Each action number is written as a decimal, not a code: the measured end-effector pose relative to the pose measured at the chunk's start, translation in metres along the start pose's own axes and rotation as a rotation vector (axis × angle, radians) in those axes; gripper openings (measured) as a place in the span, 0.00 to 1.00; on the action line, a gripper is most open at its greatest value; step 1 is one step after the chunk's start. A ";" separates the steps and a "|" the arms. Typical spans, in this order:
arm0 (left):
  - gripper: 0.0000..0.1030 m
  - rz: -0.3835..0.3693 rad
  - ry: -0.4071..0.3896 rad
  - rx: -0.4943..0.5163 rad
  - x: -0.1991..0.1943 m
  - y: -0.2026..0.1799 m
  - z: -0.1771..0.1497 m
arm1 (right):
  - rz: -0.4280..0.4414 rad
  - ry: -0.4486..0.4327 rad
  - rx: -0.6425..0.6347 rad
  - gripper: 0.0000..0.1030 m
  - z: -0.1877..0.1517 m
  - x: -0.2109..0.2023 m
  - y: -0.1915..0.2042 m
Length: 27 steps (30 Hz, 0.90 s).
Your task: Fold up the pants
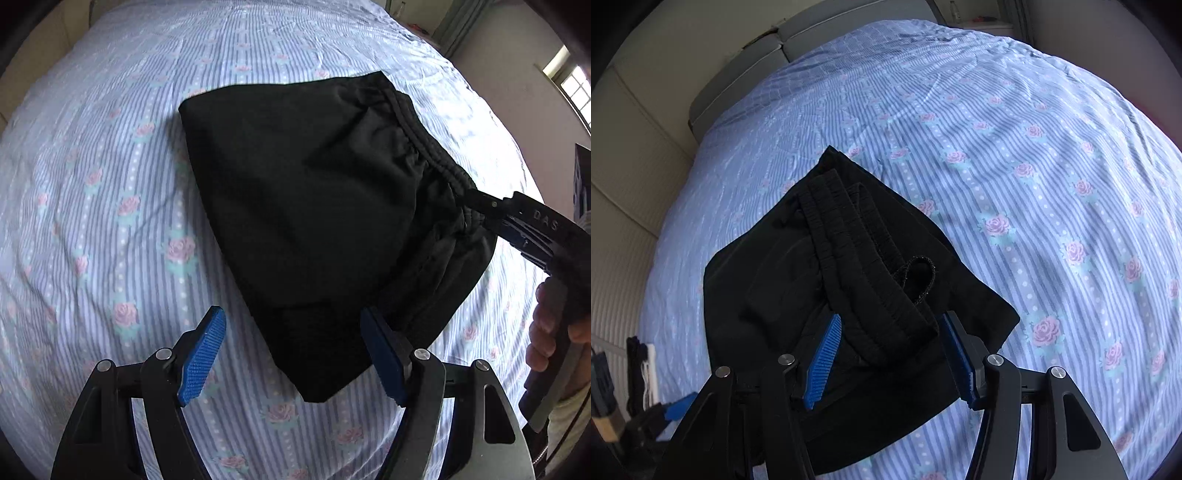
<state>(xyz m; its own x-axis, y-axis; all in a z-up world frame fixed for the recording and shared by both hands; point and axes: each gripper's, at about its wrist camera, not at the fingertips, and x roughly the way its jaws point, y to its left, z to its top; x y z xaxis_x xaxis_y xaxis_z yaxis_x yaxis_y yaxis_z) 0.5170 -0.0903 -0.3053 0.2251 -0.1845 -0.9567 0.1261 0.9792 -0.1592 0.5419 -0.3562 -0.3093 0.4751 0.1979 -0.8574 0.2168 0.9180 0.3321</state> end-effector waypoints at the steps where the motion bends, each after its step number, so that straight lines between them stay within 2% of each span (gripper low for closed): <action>1: 0.72 -0.011 0.013 -0.012 0.000 0.001 -0.003 | 0.003 0.016 0.013 0.57 0.000 0.006 -0.003; 4: 0.72 -0.026 0.024 -0.021 0.000 0.002 -0.009 | 0.022 0.047 0.083 0.64 -0.002 0.017 -0.012; 7: 0.72 -0.021 0.016 -0.014 -0.002 0.006 -0.008 | 0.070 0.069 0.142 0.63 -0.002 0.022 -0.017; 9: 0.72 -0.006 0.007 -0.016 -0.005 0.010 -0.006 | 0.061 0.080 0.135 0.59 -0.004 0.025 -0.014; 11: 0.72 0.001 -0.008 -0.026 -0.006 0.013 -0.002 | 0.038 0.065 0.104 0.49 -0.005 0.023 -0.008; 13: 0.72 0.007 -0.024 -0.033 -0.010 0.016 0.001 | 0.010 0.048 0.075 0.44 -0.002 0.017 0.000; 16: 0.72 0.011 -0.047 -0.043 -0.016 0.017 0.007 | -0.057 -0.009 -0.013 0.23 0.004 -0.002 0.018; 17: 0.72 0.010 -0.052 -0.047 -0.017 0.017 0.008 | -0.076 -0.030 -0.054 0.21 0.007 -0.009 0.025; 20: 0.72 0.012 -0.060 -0.047 -0.020 0.017 0.005 | -0.084 -0.077 -0.127 0.18 0.019 -0.023 0.033; 23: 0.72 0.011 -0.066 -0.047 -0.022 0.014 0.004 | -0.089 -0.088 -0.153 0.16 0.031 -0.025 0.031; 27: 0.72 0.024 -0.064 -0.048 -0.026 0.012 -0.003 | -0.179 -0.091 -0.180 0.16 0.040 -0.016 0.019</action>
<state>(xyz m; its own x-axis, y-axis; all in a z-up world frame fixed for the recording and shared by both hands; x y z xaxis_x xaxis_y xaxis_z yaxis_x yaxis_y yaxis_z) 0.5097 -0.0739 -0.2829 0.2888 -0.1649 -0.9431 0.0735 0.9860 -0.1499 0.5726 -0.3558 -0.2734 0.5193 0.0029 -0.8546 0.1530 0.9835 0.0963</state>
